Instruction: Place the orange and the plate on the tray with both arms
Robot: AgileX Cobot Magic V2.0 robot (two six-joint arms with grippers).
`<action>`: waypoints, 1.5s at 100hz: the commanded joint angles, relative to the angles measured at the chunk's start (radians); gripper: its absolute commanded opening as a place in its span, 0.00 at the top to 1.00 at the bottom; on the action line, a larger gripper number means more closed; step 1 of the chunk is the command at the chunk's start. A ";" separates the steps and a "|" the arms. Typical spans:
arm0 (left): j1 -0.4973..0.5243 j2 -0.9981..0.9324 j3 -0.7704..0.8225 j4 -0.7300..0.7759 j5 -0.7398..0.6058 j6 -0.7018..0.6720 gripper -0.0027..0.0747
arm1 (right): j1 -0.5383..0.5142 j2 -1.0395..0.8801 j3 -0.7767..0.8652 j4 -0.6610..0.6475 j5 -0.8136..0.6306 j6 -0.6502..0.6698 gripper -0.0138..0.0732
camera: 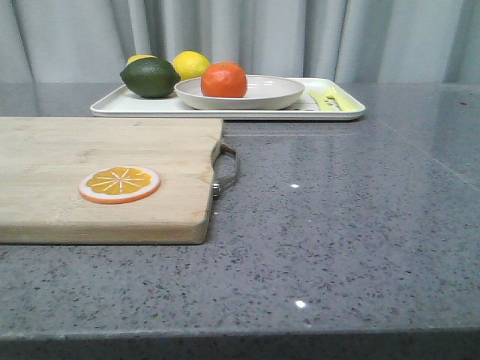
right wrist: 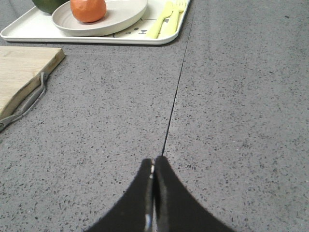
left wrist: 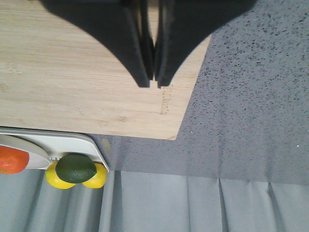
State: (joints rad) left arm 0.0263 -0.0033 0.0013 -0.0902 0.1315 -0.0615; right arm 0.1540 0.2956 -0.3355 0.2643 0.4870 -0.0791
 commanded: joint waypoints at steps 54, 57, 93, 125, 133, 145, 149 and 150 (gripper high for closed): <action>0.001 -0.031 0.022 -0.008 -0.075 -0.002 0.99 | -0.001 0.008 -0.026 0.000 -0.069 -0.010 0.92; 0.001 -0.031 0.022 -0.008 -0.075 -0.002 0.99 | -0.001 0.008 -0.026 0.000 -0.069 -0.010 0.92; 0.001 -0.031 0.022 -0.008 -0.075 -0.002 0.99 | -0.020 -0.114 0.131 -0.109 -0.340 0.021 0.92; 0.001 -0.031 0.022 -0.008 -0.075 -0.002 0.99 | -0.144 -0.240 0.295 -0.347 -0.507 0.237 0.92; 0.001 -0.031 0.022 -0.008 -0.075 -0.002 0.99 | -0.159 -0.281 0.330 -0.347 -0.543 0.241 0.92; 0.001 -0.031 0.022 -0.008 -0.075 -0.002 0.99 | -0.161 -0.328 0.365 -0.347 -0.550 0.241 0.92; 0.001 -0.031 0.022 -0.008 -0.075 -0.002 0.99 | -0.161 -0.326 0.364 -0.347 -0.546 0.241 0.92; 0.001 -0.031 0.022 -0.008 -0.075 -0.002 0.99 | -0.161 -0.326 0.364 -0.347 -0.546 0.241 0.92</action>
State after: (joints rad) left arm 0.0263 -0.0033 0.0000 -0.0902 0.1315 -0.0615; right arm -0.0009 -0.0082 0.0250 -0.0676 0.0287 0.1586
